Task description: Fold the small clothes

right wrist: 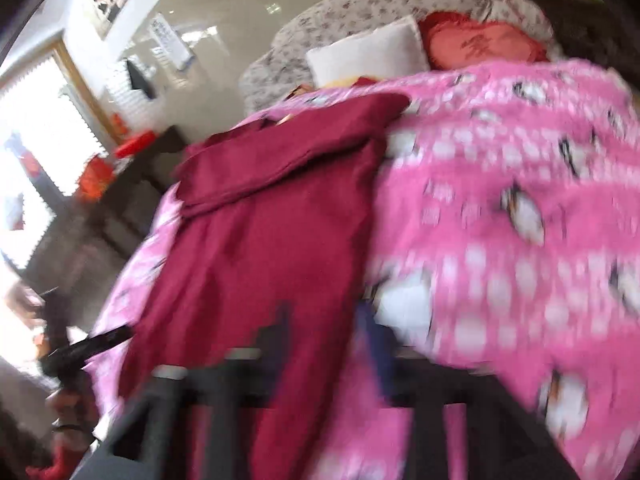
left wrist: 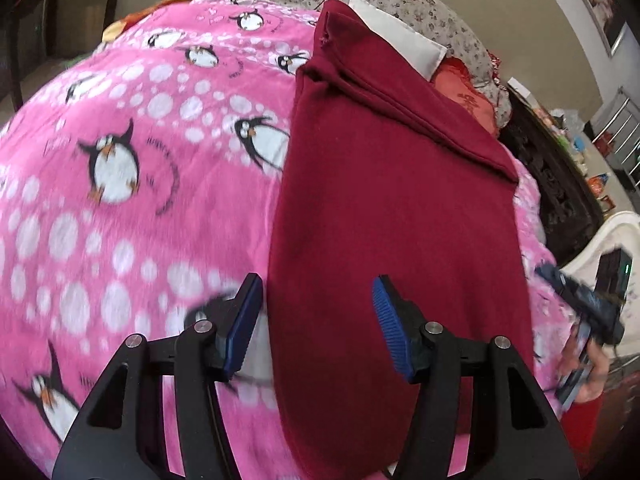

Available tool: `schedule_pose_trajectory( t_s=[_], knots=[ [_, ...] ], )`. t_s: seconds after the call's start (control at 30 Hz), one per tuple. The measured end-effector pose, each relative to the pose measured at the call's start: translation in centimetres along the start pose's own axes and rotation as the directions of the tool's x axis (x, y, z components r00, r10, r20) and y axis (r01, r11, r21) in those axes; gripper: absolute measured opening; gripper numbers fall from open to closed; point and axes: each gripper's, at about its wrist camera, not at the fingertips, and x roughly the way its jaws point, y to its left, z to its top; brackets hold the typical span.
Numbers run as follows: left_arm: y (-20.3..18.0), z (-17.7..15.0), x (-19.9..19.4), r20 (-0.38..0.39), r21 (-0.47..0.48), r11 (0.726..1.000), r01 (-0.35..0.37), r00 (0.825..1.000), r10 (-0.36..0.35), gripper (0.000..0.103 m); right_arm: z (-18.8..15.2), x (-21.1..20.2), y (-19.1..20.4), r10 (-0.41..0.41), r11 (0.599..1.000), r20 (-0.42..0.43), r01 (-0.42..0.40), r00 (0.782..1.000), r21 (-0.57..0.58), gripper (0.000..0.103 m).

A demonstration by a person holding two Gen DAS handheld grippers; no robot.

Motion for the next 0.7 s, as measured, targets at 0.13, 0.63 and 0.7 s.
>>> schedule_pose_trajectory(
  t_s=[0.13, 0.63, 0.7],
  knots=[
    [0.2, -1.5, -0.2, -0.033, -0.021, 0.999, 0.037, 0.999, -0.037, 0.067, -4.9, -2.2, 1.0, 0.063, 0.998, -0.107, -0.065, 0.992, -0.012, 0.054],
    [0.6, -3.7, -1.6, -0.058, -0.055, 0.994, 0.091, 0.994, -0.094, 0.072, -10.3, 0.1, 4.8, 0.171, 0.981, -0.124, -0.180, 0.978, -0.069, 0.058],
    [0.8, -3.9, -1.7, -0.053, -0.072, 0.991, 0.111, 0.992, -0.114, 0.077, -10.2, 0.4, 4.6, 0.191, 0.979, -0.108, -0.198, 0.976, -0.056, 0.058]
  ],
)
